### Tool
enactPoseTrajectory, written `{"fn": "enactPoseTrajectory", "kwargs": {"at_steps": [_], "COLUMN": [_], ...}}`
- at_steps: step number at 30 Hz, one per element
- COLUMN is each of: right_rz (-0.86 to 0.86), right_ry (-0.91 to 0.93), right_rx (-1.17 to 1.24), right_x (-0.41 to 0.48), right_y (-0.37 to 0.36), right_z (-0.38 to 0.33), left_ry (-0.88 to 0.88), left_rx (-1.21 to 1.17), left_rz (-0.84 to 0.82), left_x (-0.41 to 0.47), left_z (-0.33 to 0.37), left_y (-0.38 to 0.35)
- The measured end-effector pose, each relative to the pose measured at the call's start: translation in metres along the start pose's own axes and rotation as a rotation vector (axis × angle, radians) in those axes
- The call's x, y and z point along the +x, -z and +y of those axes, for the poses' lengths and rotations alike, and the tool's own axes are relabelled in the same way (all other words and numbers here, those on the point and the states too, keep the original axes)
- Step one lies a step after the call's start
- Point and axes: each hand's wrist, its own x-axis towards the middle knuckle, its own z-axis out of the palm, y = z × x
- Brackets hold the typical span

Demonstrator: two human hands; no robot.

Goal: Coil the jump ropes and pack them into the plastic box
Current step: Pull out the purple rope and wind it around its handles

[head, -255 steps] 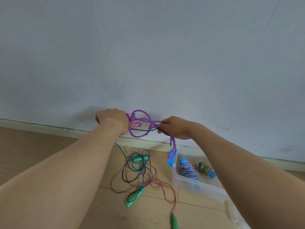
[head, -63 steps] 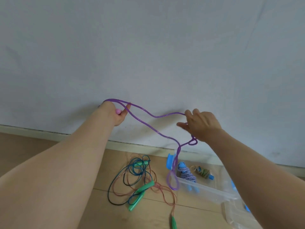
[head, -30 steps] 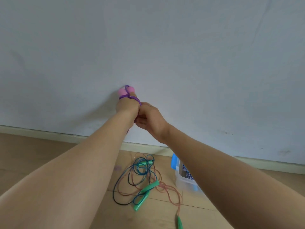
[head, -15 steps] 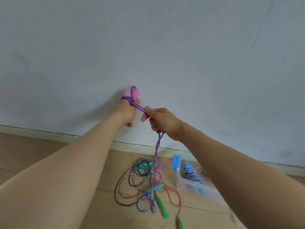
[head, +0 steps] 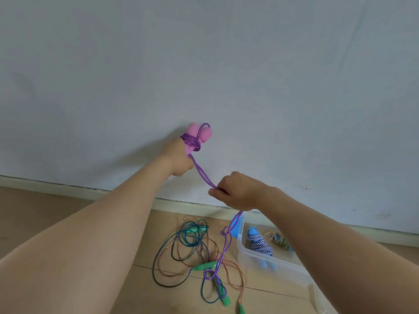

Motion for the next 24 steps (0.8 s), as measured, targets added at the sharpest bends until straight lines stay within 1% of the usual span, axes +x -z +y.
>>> {"fn": "enactPoseTrajectory", "kwargs": {"at_steps": [1,2,4,6,8,10,11,13,14,15,16,17,19,20,21,23,24], "right_rz": [0.123,0.261,0.502,0.657,0.755,0.818,0.840,0.802,0.758,0.710,0.656,0.598,0.503,0.462,0.419,0.280,0.197], "right_ry": [0.087,0.173,0.332,0.425,0.407,0.254,0.149,-0.090,-0.172,-0.213,-0.216,-0.204,-0.179,-0.191,-0.224,-0.321,-0.319], "right_rx": [-0.073,-0.133,-0.180,-0.179,-0.199,-0.218,-0.187,0.002,0.145,0.297,0.415,0.472,0.503,0.558,0.694,1.050,1.111], "right_x": [-0.001,-0.001,-0.001,0.005,0.009,0.011,0.011,0.011,0.010,0.009,0.008,0.007,0.006,0.006,0.007,0.012,0.014], "right_y": [0.001,0.004,0.010,0.017,0.026,0.035,0.038,0.044,0.046,0.046,0.044,0.039,0.027,0.022,0.018,0.013,0.011], "right_z": [-0.003,-0.005,-0.010,-0.010,-0.004,0.009,0.017,0.034,0.043,0.054,0.063,0.070,0.076,0.073,0.065,0.040,0.026], "left_ry": [-0.007,-0.014,-0.045,-0.120,-0.215,-0.297,-0.356,-0.505,-0.565,-0.619,-0.664,-0.713,-0.795,-0.812,-0.807,-0.721,-0.653], "left_rx": [0.199,0.340,0.549,0.682,0.769,0.804,0.805,0.792,0.737,0.666,0.595,0.534,0.442,0.391,0.336,0.245,0.234], "left_rz": [0.039,0.043,0.003,-0.058,-0.111,-0.132,-0.102,0.011,0.057,0.098,0.131,0.167,0.240,0.285,0.325,0.379,0.398], "left_x": [-0.001,-0.001,-0.004,-0.005,-0.009,-0.013,-0.013,-0.010,-0.008,-0.005,-0.003,-0.002,-0.001,-0.001,-0.001,0.001,0.003], "left_z": [-0.004,-0.008,-0.015,-0.015,-0.008,0.002,0.005,0.010,0.012,0.015,0.018,0.023,0.032,0.036,0.040,0.043,0.041], "left_y": [-0.002,-0.005,-0.009,-0.013,-0.015,-0.015,-0.015,-0.013,-0.013,-0.013,-0.014,-0.015,-0.022,-0.025,-0.028,-0.032,-0.033]}}
